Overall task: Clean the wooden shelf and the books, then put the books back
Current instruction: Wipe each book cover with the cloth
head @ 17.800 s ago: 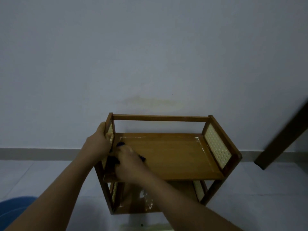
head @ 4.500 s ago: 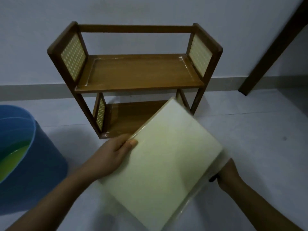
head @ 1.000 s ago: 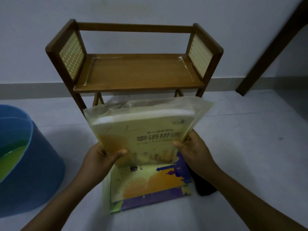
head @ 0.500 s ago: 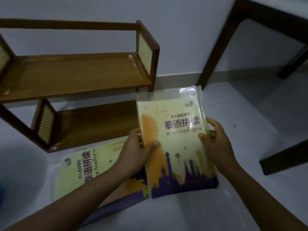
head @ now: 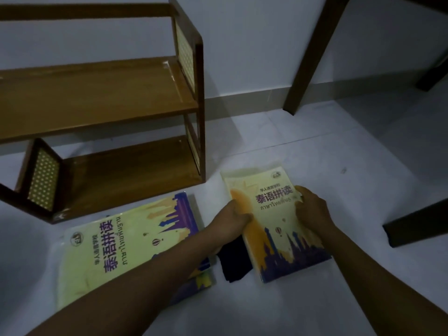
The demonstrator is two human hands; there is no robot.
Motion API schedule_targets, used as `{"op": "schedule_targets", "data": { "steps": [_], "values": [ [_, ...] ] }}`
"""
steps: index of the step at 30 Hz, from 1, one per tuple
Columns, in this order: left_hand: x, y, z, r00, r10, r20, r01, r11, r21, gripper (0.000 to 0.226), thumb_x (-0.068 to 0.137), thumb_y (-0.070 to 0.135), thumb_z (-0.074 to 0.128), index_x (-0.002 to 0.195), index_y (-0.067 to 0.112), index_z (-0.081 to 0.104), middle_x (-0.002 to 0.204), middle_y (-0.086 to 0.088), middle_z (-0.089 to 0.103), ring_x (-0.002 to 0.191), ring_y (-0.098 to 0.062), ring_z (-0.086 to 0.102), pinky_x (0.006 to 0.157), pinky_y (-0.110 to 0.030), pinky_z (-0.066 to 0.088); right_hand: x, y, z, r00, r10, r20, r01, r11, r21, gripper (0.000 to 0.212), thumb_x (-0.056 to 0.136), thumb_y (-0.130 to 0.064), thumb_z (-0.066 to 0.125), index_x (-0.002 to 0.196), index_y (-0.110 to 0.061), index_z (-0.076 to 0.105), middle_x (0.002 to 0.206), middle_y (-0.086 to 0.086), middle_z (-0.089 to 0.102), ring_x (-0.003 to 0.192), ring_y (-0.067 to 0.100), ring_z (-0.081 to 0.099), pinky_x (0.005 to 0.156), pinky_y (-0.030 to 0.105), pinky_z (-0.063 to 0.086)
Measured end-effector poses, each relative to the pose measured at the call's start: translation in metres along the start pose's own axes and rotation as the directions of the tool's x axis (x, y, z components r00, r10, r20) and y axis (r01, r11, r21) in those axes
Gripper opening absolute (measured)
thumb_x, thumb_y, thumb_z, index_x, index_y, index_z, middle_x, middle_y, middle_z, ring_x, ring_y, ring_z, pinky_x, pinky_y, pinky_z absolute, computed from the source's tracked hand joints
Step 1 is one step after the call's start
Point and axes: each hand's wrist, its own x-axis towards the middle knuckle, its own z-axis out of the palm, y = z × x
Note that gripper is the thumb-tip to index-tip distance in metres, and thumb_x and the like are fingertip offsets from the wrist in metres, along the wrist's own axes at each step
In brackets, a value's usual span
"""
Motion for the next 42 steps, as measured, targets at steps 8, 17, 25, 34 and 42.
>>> {"op": "schedule_targets", "data": {
  "steps": [8,17,25,34,42],
  "values": [
    [-0.072,-0.048,-0.091,0.933,0.359,-0.032,-0.212,0.617,0.758,0.080,0.091,0.048,0.053,0.153,0.022,0.009,0.159,0.005,0.012,0.146,-0.012,0.012,0.113,-0.020,0.014,-0.092,-0.077,0.079,0.814,-0.515,0.268,0.575,0.780,-0.249,0.066,0.089,-0.039,0.051,0.146,-0.013,0.031,0.148,0.010,0.037,0.136,0.032,0.035,0.113,0.043,0.024],
    [-0.173,-0.158,-0.190,0.938,0.193,-0.287,0.113,0.612,0.783,0.107,0.069,0.090,0.027,0.148,0.030,-0.013,0.156,0.008,-0.020,0.145,-0.014,-0.018,0.120,-0.046,0.005,-0.106,-0.097,0.111,0.880,-0.395,0.266,0.474,0.774,-0.420,0.045,0.061,-0.018,0.083,0.100,-0.008,0.064,0.097,0.011,0.065,0.101,0.035,0.062,0.105,0.059,0.029],
    [-0.185,-0.187,-0.217,0.957,0.228,-0.182,0.006,0.609,0.793,0.131,0.062,0.089,0.051,0.147,0.023,-0.024,0.152,0.009,-0.035,0.141,-0.010,-0.031,0.117,-0.045,-0.009,-0.126,-0.177,0.161,0.812,-0.539,0.224,0.582,0.780,-0.230,0.049,0.092,-0.020,0.053,0.139,-0.019,0.041,0.152,0.012,0.029,0.137,0.036,0.033,0.107,0.050,0.036],
    [-0.187,-0.197,-0.224,0.956,0.223,-0.192,0.012,0.624,0.781,0.138,0.057,0.089,0.054,0.145,0.021,-0.028,0.155,0.007,-0.030,0.143,-0.009,-0.025,0.119,-0.041,-0.010,-0.141,-0.228,0.205,0.389,-0.826,0.408,0.918,0.311,-0.244,0.043,0.088,-0.027,0.053,0.130,-0.026,0.048,0.147,0.005,0.042,0.126,0.029,0.048,0.097,0.050,0.047],
    [-0.190,-0.204,-0.228,0.945,0.261,-0.196,0.009,0.579,0.815,0.141,0.055,0.091,0.053,0.144,0.019,-0.030,0.155,0.007,-0.026,0.144,-0.010,-0.021,0.119,-0.043,-0.010,-0.213,-0.247,0.217,0.276,-0.835,0.476,0.961,0.244,-0.131,0.052,0.085,-0.030,0.059,0.132,-0.012,0.045,0.147,0.014,0.036,0.132,0.034,0.037,0.105,0.048,0.038]
  ]
}}
